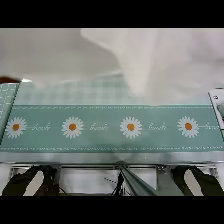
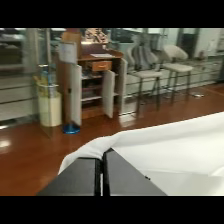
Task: Fold the shirts.
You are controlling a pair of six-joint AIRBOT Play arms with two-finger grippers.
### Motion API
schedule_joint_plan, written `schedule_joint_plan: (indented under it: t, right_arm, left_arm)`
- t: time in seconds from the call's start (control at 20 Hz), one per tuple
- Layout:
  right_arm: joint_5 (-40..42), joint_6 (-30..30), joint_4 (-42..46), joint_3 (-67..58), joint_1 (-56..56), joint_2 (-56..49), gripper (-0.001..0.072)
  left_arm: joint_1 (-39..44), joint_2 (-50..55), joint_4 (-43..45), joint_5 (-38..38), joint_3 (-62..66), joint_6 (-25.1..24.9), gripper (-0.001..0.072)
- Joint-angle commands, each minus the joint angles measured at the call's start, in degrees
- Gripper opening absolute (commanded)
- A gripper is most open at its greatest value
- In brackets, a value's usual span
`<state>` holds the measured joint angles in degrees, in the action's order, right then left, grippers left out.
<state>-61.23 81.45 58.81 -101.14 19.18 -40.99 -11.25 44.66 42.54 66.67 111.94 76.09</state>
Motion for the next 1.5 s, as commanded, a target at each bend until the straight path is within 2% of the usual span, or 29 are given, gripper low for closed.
schedule_joint_plan:
  t: [0.0,0.2,0.3,0.35,0.4,0.55,0.75,0.9,1.0,1.1,1.25,1.35,1.45]
  right_arm:
    - [-10.9,3.6,5.1,-6.9,0.0,0.6,0.0034]
    - [-29.0,4.7,9.5,-8.7,0.0,0.2,0.0034]
    - [-41.9,4.7,10.7,-8.7,0.0,-2.1,0.0034]
    - [-45.1,6.3,10.5,-8.1,-0.1,-3.9,0.0034]
    - [-45.1,5.4,10.8,-7.3,-0.1,-5.2,0.0034]
    - [-45.0,5.0,11.5,-2.4,-0.1,-11.6,0.0034]
    - [-43.7,4.5,11.3,3.8,-1.5,-26.8,0.0034]
    - [-37.1,4.0,11.2,3.8,-6.5,-39.1,0.0034]
    - [-25.6,3.9,11.2,3.8,-8.8,-45.0,0.0035]
    - [-11.7,7.3,11.2,3.8,-9.0,-48.7,0.0035]
    - [4.7,11.9,10.7,3.8,-9.0,-52.4,0.0035]
    - [8.8,13.2,9.8,3.8,-9.0,-54.9,0.0035]
    - [8.6,13.2,8.6,3.8,-9.0,-57.7,0.0035]
  left_arm:
    - [-0.6,-2.6,11.0,13.2,5.8,6.9,0.0018]
    - [-0.6,-3.5,16.5,29.2,5.6,11.6,0.0018]
    - [-0.6,-3.1,16.7,34.9,3.4,12.3,0.0019]
    - [-0.6,-3.1,16.6,36.6,0.4,12.3,0.0018]
    - [-0.6,-3.0,16.6,37.6,-3.6,12.1,0.0018]
    - [-0.5,-2.9,16.6,35.4,-19.1,9.6,0.0018]
    - [-0.5,3.6,16.6,21.8,-36.5,2.6,0.002]
    - [-0.5,15.2,13.4,14.0,-37.8,1.0,0.002]
    - [-0.5,22.7,6.2,8.1,-37.8,-2.6,0.002]
    - [-0.5,29.1,0.7,2.1,-37.8,-6.0,0.002]
    - [-0.3,36.0,-2.1,-6.7,-37.8,-7.1,0.0019]
    - [0.8,40.0,-2.1,-8.9,-37.8,-7.1,0.002]
    - [2.6,43.9,-2.1,-8.4,-37.8,-7.1,0.002]
